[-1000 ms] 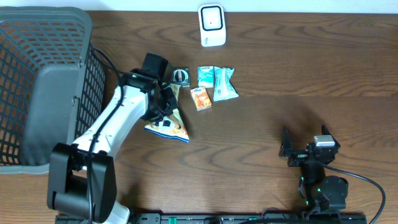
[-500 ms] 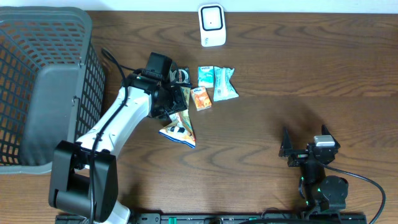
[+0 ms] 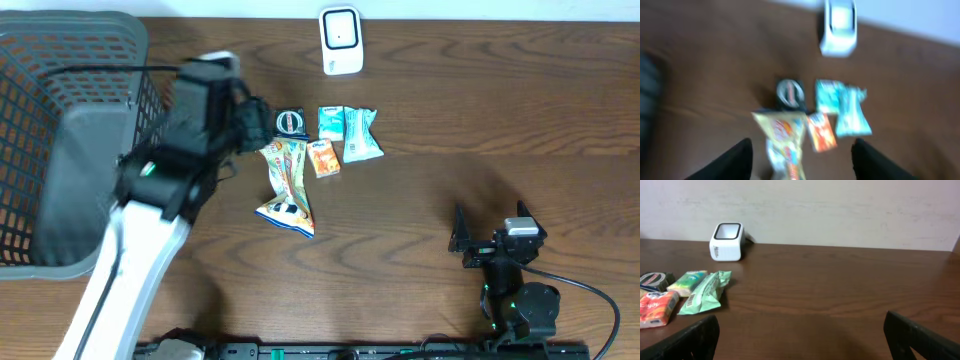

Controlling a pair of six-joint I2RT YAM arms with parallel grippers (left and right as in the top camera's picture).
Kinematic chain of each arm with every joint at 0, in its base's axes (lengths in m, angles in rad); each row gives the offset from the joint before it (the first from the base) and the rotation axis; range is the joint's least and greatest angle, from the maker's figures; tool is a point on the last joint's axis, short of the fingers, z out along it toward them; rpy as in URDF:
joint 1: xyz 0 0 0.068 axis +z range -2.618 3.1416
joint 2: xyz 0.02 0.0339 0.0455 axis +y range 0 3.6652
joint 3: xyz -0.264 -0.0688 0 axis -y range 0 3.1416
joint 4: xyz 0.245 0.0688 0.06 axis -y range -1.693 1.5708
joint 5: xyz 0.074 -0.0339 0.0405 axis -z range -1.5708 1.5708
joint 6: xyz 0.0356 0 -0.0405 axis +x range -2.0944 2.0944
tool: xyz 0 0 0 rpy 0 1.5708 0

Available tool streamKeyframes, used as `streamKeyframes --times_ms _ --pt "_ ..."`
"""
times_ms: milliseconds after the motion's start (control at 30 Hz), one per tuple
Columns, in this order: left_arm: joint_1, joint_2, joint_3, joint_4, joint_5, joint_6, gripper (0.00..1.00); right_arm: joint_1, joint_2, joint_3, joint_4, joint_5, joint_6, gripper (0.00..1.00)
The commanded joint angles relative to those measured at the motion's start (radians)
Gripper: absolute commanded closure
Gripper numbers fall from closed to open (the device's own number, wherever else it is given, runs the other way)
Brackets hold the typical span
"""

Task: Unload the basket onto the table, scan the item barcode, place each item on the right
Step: 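Withdraw the left gripper back over the basket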

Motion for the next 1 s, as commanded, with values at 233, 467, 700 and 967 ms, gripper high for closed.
streamKeyframes --times_ms 233,467,700,967 --pt "0.139 -0.212 0.016 0.06 -0.364 0.008 0.02 0.006 -0.005 -0.002 -0.005 0.001 0.007 0.01" --pt "0.38 -0.217 0.016 0.176 -0.359 -0.137 0.02 0.006 -0.005 -0.002 -0.005 0.001 0.007 0.01" --pt "0.557 -0.175 0.016 0.23 -0.238 -0.137 0.02 0.006 -0.005 -0.002 -0.005 0.001 0.007 0.01" --pt "0.634 -0.08 0.016 0.228 -0.09 -0.01 0.02 0.006 -0.005 -0.002 -0.005 0.001 0.007 0.01"
